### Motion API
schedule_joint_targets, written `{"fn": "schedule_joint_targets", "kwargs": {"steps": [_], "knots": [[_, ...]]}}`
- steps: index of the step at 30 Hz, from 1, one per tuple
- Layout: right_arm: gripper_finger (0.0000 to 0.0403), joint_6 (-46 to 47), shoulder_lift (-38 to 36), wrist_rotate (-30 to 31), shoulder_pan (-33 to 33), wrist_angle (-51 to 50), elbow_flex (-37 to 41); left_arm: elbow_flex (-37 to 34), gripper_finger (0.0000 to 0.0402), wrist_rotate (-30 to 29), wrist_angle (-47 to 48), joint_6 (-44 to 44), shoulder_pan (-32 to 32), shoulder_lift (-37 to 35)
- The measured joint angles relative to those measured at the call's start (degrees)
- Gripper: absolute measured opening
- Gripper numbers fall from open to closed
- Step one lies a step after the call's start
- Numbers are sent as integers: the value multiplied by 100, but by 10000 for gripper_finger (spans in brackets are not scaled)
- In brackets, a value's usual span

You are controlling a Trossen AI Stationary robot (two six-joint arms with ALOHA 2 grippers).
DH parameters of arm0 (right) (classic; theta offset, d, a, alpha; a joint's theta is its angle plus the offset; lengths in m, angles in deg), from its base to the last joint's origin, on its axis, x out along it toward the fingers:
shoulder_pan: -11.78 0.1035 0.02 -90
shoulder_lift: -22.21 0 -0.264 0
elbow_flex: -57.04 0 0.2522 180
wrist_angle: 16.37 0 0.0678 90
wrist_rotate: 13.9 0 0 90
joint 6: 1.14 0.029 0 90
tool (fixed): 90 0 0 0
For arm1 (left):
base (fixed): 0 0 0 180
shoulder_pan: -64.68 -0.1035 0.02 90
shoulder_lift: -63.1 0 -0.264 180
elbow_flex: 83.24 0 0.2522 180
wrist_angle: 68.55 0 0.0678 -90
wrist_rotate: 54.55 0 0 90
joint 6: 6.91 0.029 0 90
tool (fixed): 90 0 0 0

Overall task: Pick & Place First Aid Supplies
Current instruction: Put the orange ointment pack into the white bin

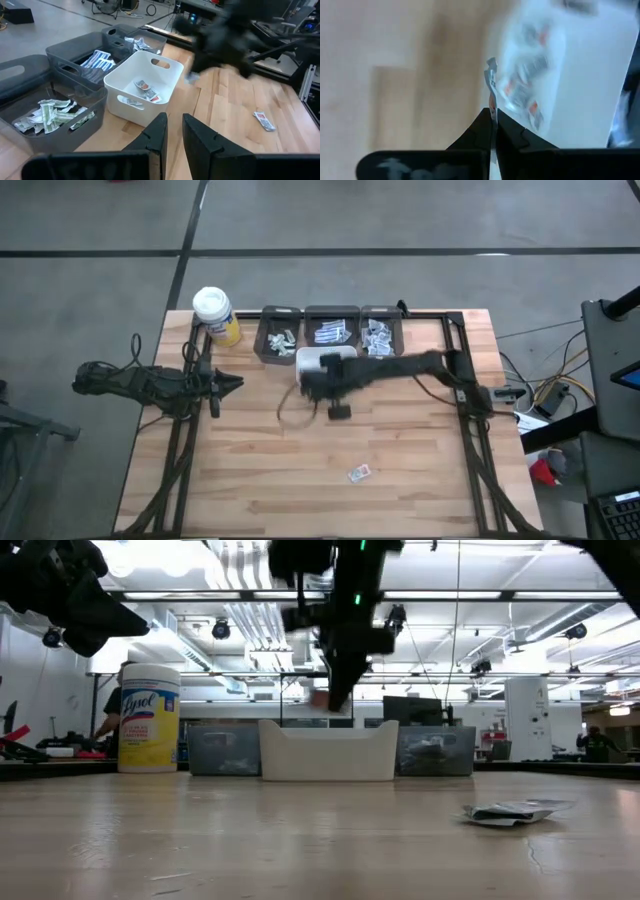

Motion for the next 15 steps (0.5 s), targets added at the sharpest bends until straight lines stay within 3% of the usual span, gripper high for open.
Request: {"fn": "schedule_joint_targets", "kwargs": {"steps": [6, 10, 15], "knots": [[10, -1, 2, -1056, -1040, 64, 268, 0, 55, 0, 2, 31, -2, 0], [35, -229, 7, -1242, -1311, 64, 318, -1, 55, 0, 2, 31, -2, 0], [93, -329, 7, -1263, -1434, 79, 309, -2, 55, 0, 2, 63, -2, 0]]}}
